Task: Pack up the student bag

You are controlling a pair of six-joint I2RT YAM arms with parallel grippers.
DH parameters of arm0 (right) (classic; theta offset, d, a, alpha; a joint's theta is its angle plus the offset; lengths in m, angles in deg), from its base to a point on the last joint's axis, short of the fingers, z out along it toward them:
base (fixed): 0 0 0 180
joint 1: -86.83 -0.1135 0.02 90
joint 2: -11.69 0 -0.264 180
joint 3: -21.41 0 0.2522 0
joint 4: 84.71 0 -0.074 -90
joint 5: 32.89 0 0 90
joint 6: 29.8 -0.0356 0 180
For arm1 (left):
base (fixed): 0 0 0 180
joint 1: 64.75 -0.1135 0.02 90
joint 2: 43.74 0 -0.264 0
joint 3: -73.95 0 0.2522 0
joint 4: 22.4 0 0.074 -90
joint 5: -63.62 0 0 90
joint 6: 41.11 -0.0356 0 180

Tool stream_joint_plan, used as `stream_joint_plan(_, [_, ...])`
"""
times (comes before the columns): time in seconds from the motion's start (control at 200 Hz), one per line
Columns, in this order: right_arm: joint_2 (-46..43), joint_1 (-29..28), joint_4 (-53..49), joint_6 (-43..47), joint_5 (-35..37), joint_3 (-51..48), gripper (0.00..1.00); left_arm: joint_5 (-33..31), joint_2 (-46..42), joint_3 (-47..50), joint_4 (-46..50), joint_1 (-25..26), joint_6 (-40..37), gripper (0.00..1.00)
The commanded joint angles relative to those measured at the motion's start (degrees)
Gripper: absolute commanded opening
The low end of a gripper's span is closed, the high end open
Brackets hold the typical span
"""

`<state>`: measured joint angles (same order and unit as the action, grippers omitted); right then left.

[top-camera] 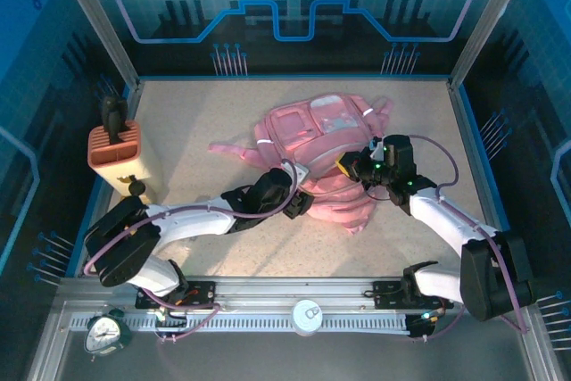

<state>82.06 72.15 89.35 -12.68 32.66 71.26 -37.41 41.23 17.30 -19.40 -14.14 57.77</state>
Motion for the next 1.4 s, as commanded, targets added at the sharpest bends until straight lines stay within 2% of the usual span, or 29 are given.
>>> stream_joint_plan(0.0, [-1.3,0.1,4.5,-2.2,-0.1,2.4,0.0,3.1,-1.5,-0.1,1.3,-1.1,0.2,0.58])
stream_joint_plan(0.085, [-0.8,0.1,5.3,-2.7,-0.7,2.7,0.0,7.9,-0.6,-0.6,0.4,-2.9,0.5,0.59])
stream_joint_plan(0.435, [1.3,0.0,7.3,-4.2,-1.2,2.1,0.0,13.2,5.4,-3.4,-4.7,-4.0,1.8,0.6])
stream_joint_plan(0.61, [1.6,0.0,7.3,-4.0,-0.8,1.7,0.0,11.3,8.0,-4.8,-7.6,-4.0,3.3,0.59])
stream_joint_plan(0.73, [2.2,0.0,7.3,-3.7,-0.5,1.4,0.0,9.8,9.9,-6.5,-7.8,-4.0,4.6,0.51])
stream_joint_plan(1.051, [2.9,0.2,9.6,-3.2,-0.1,1.2,0.0,7.1,11.0,-7.4,-7.0,-4.0,5.5,0.16])
stream_joint_plan(1.341, [1.9,1.4,8.0,-2.3,-0.5,1.1,0.0,4.7,7.5,-5.4,-2.1,-4.8,3.2,0.0])
stream_joint_plan(1.396, [1.2,1.8,6.4,-2.0,-0.4,1.0,0.0,4.7,6.6,-4.6,-0.8,-5.8,2.7,0.0])
